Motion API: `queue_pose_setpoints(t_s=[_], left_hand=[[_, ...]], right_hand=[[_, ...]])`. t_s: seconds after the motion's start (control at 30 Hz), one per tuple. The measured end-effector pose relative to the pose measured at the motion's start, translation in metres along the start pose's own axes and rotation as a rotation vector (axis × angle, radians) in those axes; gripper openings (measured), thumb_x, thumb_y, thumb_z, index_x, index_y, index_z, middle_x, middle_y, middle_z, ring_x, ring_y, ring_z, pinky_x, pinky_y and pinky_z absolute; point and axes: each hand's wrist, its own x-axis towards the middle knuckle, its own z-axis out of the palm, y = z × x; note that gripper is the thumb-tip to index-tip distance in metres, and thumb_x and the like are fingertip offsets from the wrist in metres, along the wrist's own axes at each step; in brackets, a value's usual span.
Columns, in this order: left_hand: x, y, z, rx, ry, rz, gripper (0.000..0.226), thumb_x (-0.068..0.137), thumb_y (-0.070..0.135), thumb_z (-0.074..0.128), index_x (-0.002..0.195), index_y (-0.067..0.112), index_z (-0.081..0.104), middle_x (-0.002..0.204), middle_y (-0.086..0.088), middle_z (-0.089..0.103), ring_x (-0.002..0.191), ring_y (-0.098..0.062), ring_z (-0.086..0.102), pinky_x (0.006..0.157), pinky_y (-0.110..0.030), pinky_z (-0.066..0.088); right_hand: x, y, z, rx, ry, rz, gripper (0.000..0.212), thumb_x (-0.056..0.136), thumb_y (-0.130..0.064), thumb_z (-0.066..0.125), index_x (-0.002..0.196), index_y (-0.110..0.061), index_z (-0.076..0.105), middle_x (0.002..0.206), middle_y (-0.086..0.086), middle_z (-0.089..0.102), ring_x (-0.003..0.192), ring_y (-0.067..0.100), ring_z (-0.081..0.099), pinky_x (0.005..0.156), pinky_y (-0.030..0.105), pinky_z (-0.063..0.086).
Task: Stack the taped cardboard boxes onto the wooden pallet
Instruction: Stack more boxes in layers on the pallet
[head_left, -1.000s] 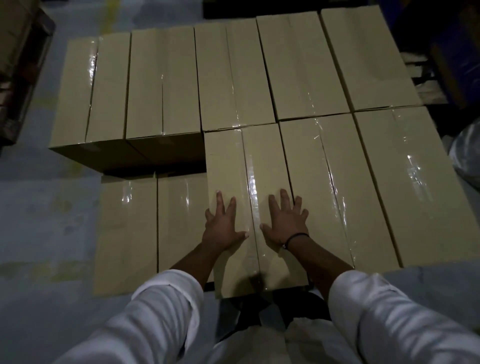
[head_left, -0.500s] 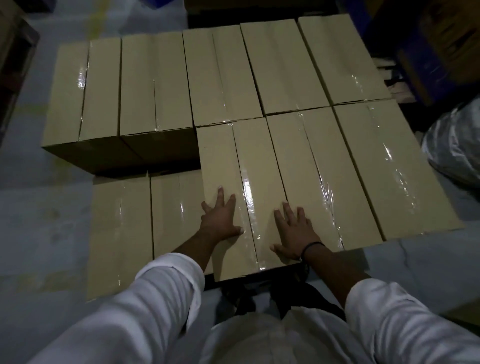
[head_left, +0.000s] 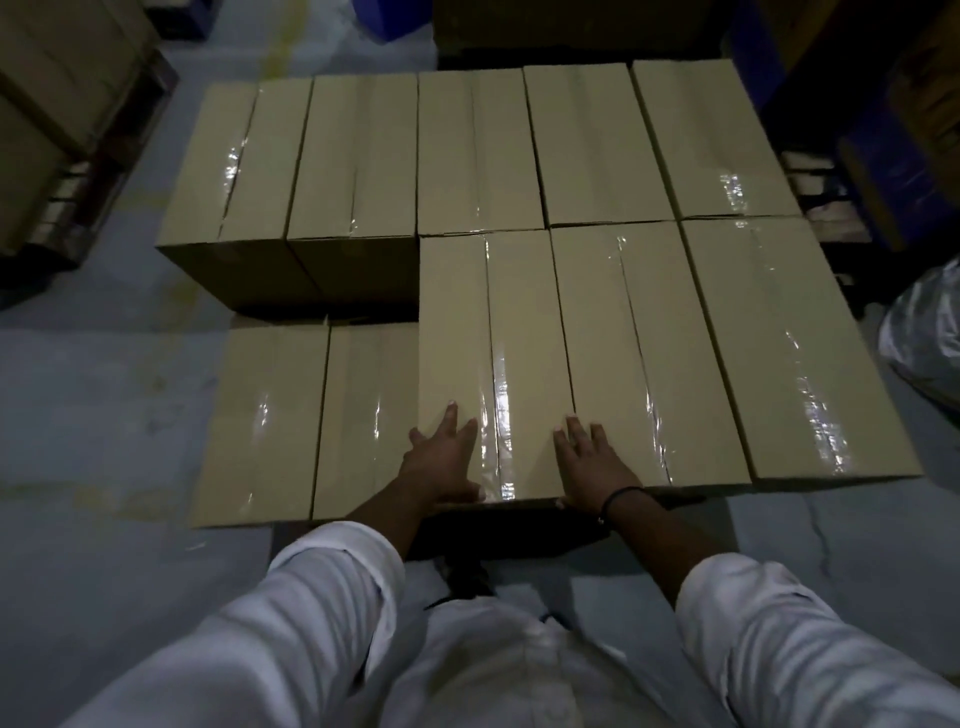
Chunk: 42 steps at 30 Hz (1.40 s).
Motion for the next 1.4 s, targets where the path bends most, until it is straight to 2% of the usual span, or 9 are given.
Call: queue_pose_setpoints(t_s=[0.1, 0.23, 0.37, 0.57, 1.0, 1.4], left_hand=[[-0.013, 0.008, 0.010, -0.005, -0.008, -0.017, 0.122, 0.054, 0.067, 0.079, 0.148, 0.042, 0.005, 0.167, 0.002, -0.018, 0.148, -0.054, 0.017, 0.109, -0.073, 0.028], [-0.025, 0.014, 0.013, 0.052, -0.017, -0.023, 0.125, 0.065, 0.056, 0.086, 0.159, 0.033, 0.006, 0.168, -0.008, -0.017, 0.151, -0.047, 0.016, 0.117, -0.068, 0.019], [-0.027, 0.013, 0.020, 0.008, 0.012, -0.071, 0.123, 0.066, 0.050, 0.088, 0.156, 0.040, 0.006, 0.168, 0.002, -0.019, 0.147, -0.056, 0.015, 0.113, -0.069, 0.028], [-0.036, 0.021, 0.022, -0.017, 0.058, -0.082, 0.109, 0.079, 0.031, 0.085, 0.159, 0.039, 0.012, 0.169, 0.005, -0.014, 0.142, -0.065, 0.006, 0.109, -0.069, 0.035], [-0.039, 0.024, 0.016, 0.003, 0.019, -0.085, 0.104, 0.082, 0.033, 0.083, 0.161, 0.038, 0.015, 0.170, 0.004, -0.011, 0.145, -0.060, 0.004, 0.112, -0.068, 0.033], [-0.029, 0.020, 0.008, 0.043, 0.016, -0.062, 0.105, 0.081, 0.036, 0.083, 0.161, 0.035, 0.015, 0.170, -0.001, -0.009, 0.144, -0.061, 0.008, 0.112, -0.067, 0.033]], right_hand=[[-0.007, 0.004, 0.001, 0.015, -0.005, -0.017, 0.103, 0.091, -0.039, 0.070, 0.161, -0.014, -0.002, 0.167, 0.010, -0.017, 0.152, 0.043, -0.009, 0.122, 0.052, 0.018], [-0.009, 0.009, 0.006, 0.008, 0.003, -0.030, 0.095, 0.095, -0.037, 0.066, 0.161, -0.013, 0.002, 0.168, 0.009, -0.013, 0.152, 0.042, -0.004, 0.122, 0.051, 0.022], [-0.006, 0.012, 0.012, -0.035, 0.051, -0.052, 0.093, 0.095, -0.039, 0.065, 0.160, -0.012, 0.005, 0.168, 0.009, -0.009, 0.152, 0.042, 0.000, 0.120, 0.052, 0.026], [-0.009, 0.011, 0.013, -0.060, 0.081, -0.045, 0.089, 0.096, -0.038, 0.064, 0.160, -0.014, 0.006, 0.168, 0.008, -0.007, 0.153, 0.039, 0.001, 0.119, 0.054, 0.030], [-0.006, 0.011, 0.016, -0.070, 0.081, -0.049, 0.089, 0.095, -0.034, 0.064, 0.160, -0.014, 0.007, 0.168, 0.008, -0.007, 0.153, 0.039, 0.002, 0.119, 0.055, 0.028], [0.003, 0.010, 0.011, -0.072, 0.090, -0.036, 0.086, 0.096, -0.032, 0.063, 0.160, -0.012, 0.009, 0.168, 0.011, -0.006, 0.151, 0.041, 0.011, 0.119, 0.053, 0.029]])
